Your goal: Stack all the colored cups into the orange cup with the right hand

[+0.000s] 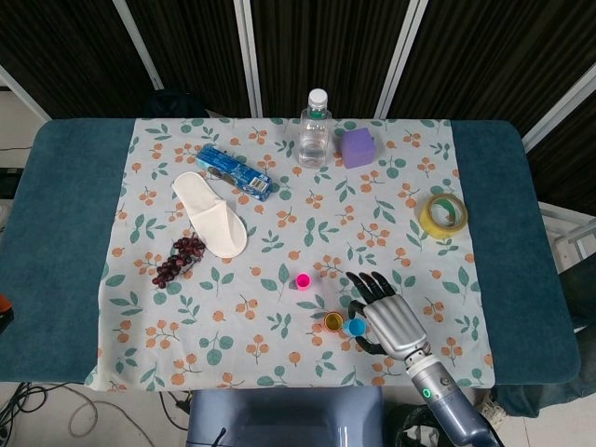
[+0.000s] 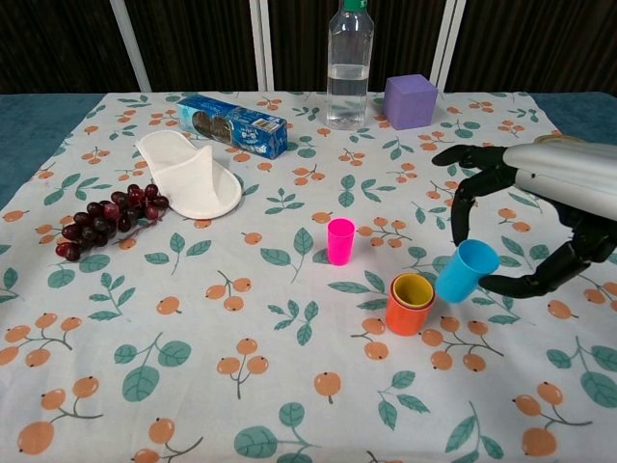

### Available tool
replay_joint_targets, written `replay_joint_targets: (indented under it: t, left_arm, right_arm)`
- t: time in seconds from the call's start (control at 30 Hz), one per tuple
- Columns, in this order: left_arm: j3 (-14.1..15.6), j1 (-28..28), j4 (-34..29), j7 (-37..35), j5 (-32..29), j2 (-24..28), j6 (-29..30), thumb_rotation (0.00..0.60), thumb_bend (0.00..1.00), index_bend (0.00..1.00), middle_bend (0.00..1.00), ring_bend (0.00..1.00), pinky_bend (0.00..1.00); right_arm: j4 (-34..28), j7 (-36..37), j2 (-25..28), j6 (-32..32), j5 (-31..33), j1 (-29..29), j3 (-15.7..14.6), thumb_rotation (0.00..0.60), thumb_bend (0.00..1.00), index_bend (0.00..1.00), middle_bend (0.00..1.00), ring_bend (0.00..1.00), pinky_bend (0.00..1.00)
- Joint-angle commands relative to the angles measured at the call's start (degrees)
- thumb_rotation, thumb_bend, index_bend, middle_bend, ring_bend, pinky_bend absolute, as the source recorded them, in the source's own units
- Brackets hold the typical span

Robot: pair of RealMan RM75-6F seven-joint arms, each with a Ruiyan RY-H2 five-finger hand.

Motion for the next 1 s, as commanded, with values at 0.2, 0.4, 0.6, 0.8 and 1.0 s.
replay_joint_targets:
  t: [0.2, 0.4, 0.6, 0.8, 1.0]
  left_arm:
    - [-0.1, 0.0, 0.1, -0.2, -0.1, 0.1, -0.1, 0.600, 0.75, 0.15, 0.01, 0.00, 0.00]
    - [-0.1, 0.0, 0.1, -0.3, -0.1, 0.1, -0.1, 0.600, 0.75, 0.14, 0.01, 0.00, 0.00]
    - [-0.1, 0.0, 0.1, -0.3, -0.1, 0.1, -0.1, 0.600, 0.76, 0.15, 0.01, 0.00, 0.00]
    - [-0.1, 0.0, 0.1, -0.4, -0.1, 0.1, 0.0, 0.600, 0.76, 0.15, 0.01, 0.00, 0.00]
    - [-0.2, 0.0, 0.2, -0.5, -0.2, 0.2, -0.1, 0.600, 0.76, 0.15, 0.01, 0.00, 0.00]
  right_arm:
    - [0.0, -1.3, -1.9, -0.6, 1.4, 0.4, 1.2, 0.600, 0.38, 0.52, 0.00, 0.01, 0.08]
    - [0.4, -2.4, -3.3, -1.1, 3.0, 1.0, 2.2, 0.600, 0.38, 0.52, 0.00, 0.01, 0.08]
    - [0.5, -3.2, -4.2, -1.4, 4.2, 1.3, 3.0, 0.600, 0.38, 0.52, 0.00, 0.01, 0.09]
    - [1.1, -3.7, -5.1, -1.9, 5.9, 1.8, 3.7, 0.600, 0.38, 0.52, 0.00, 0.01, 0.09]
    - [2.1, -3.9, -6.1, -2.4, 7.5, 2.2, 4.3, 0.600, 0.38, 0.52, 0.00, 0.01, 0.09]
